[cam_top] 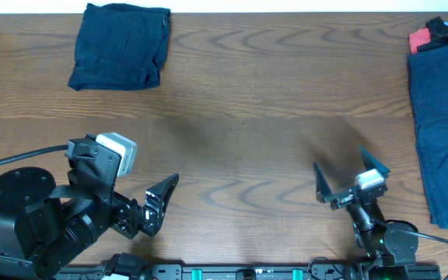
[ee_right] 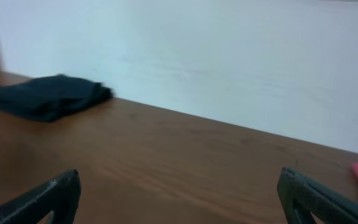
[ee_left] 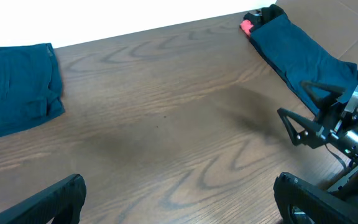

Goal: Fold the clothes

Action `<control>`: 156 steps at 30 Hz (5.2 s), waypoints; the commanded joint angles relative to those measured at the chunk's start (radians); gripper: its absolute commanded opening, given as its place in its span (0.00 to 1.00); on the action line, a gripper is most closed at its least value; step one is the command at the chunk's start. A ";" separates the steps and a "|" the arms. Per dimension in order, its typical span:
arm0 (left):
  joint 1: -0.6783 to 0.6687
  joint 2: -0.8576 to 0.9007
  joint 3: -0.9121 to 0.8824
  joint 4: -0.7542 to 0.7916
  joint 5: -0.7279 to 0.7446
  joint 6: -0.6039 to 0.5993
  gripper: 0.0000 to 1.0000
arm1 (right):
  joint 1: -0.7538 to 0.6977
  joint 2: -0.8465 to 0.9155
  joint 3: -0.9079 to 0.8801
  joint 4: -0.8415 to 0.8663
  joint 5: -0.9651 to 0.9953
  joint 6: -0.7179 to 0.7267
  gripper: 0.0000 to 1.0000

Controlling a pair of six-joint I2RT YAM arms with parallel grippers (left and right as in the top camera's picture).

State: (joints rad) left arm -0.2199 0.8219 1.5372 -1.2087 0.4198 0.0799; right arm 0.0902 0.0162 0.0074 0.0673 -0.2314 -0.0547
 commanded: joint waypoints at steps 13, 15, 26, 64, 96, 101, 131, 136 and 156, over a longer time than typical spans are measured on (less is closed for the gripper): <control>-0.004 0.000 0.006 -0.003 0.010 0.014 0.98 | 0.012 -0.011 -0.002 -0.138 0.175 0.024 0.99; -0.004 0.000 0.006 -0.003 0.010 0.014 0.98 | 0.012 -0.011 -0.002 -0.138 0.175 0.024 0.99; -0.004 0.000 0.006 -0.003 0.010 0.014 0.98 | 0.012 -0.011 -0.002 -0.138 0.175 0.024 0.99; 0.008 -0.437 -1.025 0.995 -0.020 -0.036 0.98 | 0.012 -0.011 -0.002 -0.138 0.175 0.024 0.99; 0.208 -0.820 -1.534 1.304 -0.206 -0.026 0.98 | 0.012 -0.011 -0.002 -0.138 0.175 0.024 0.99; 0.208 -0.820 -1.534 1.300 -0.256 -0.020 0.98 | 0.012 -0.011 -0.002 -0.138 0.175 0.024 0.99; 0.208 -0.818 -1.533 1.153 -0.256 -0.021 0.98 | 0.012 -0.011 -0.002 -0.138 0.175 0.024 0.99; 0.208 -0.818 -1.533 1.153 -0.256 -0.021 0.98 | 0.012 -0.011 -0.002 -0.138 0.175 0.024 0.99; 0.208 -0.818 -1.533 1.153 -0.256 -0.021 0.98 | 0.012 -0.011 -0.002 -0.138 0.175 0.024 0.99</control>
State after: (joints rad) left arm -0.0166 0.0101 0.0154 -0.0139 0.1497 0.0528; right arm 0.0902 0.0120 0.0071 -0.0650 -0.0658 -0.0437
